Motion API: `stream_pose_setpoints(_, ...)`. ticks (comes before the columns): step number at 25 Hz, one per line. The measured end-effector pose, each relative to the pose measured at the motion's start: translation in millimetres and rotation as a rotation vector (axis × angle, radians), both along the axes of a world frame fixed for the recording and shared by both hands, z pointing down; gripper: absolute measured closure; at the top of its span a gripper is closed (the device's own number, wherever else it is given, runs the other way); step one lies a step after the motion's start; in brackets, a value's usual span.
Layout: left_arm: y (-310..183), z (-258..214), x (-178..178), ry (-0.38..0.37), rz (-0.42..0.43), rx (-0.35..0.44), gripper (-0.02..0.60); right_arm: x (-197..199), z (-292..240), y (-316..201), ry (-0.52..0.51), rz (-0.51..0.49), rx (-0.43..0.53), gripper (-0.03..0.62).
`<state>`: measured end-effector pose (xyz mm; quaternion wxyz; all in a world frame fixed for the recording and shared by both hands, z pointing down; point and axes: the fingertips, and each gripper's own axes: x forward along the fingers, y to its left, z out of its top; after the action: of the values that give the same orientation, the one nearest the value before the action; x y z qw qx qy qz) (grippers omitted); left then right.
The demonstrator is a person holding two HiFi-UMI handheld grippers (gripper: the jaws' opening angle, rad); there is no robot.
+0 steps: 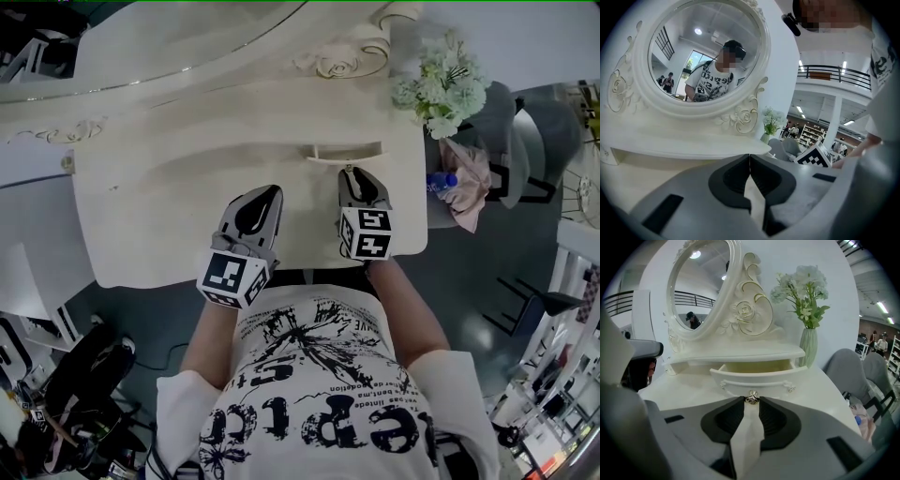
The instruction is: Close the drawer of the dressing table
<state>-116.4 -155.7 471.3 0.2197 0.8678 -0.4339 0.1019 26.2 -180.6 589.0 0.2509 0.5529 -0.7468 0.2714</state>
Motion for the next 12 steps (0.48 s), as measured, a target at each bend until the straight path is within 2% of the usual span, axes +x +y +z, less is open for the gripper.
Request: stream_pose_setpoints(12, -4, 0, -9, -0.013, -0.020, -0.002, 0.561, 0, -1, -28, 0.023, -0.035, 0.028, 0.484)
